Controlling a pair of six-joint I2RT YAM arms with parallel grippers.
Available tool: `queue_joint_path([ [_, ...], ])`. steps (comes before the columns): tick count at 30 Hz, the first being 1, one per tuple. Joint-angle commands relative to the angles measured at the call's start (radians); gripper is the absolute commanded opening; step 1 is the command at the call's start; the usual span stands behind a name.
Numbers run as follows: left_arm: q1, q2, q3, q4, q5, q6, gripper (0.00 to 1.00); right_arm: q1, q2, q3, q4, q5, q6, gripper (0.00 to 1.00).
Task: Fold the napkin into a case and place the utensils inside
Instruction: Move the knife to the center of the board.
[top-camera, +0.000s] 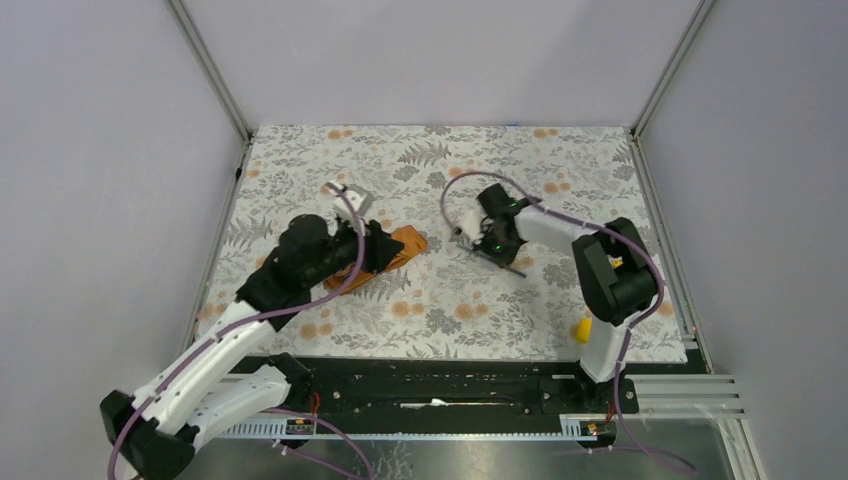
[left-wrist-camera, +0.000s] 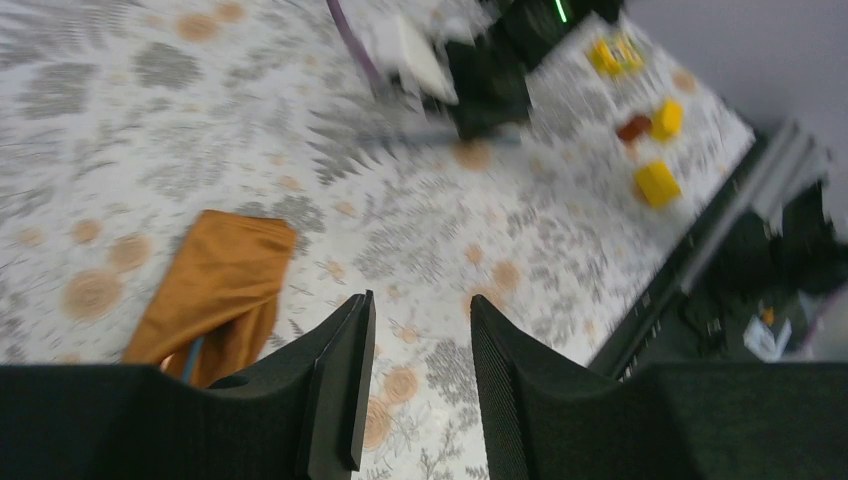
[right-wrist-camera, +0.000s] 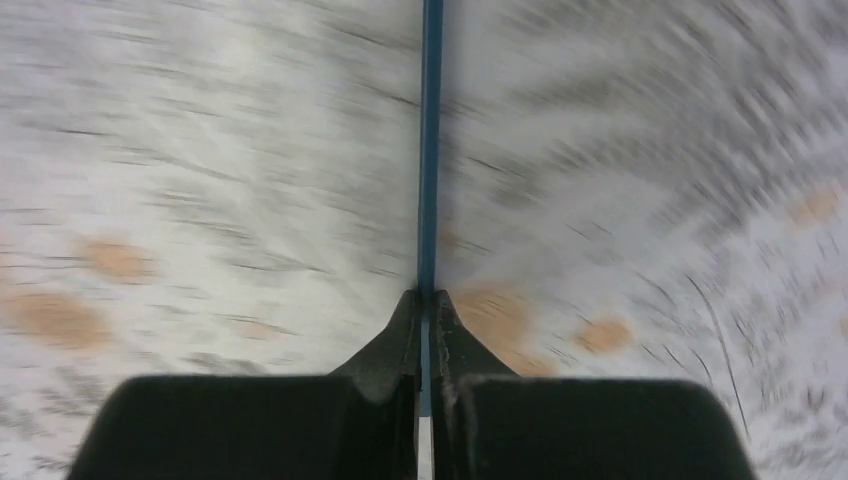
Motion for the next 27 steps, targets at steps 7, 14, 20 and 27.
queue_joint_path([
  [7,0.022,-0.252,-0.089,0.096,-0.42,-0.285,0.51,0.344,0.025,-0.13,0.005,-0.02,-0.057,0.15],
  [14,0.023,-0.15,-0.051,0.092,-0.398,-0.281,0.61,0.338,-0.204,-0.136,0.032,0.004,0.127,0.61],
  [20,0.034,0.022,-0.033,0.154,-0.314,-0.16,0.63,0.187,-0.54,-0.217,0.101,-0.076,0.367,1.0],
  [27,-0.009,0.481,0.134,0.156,0.181,0.105,0.53,-0.184,-0.676,-0.225,0.068,0.172,0.913,1.0],
])
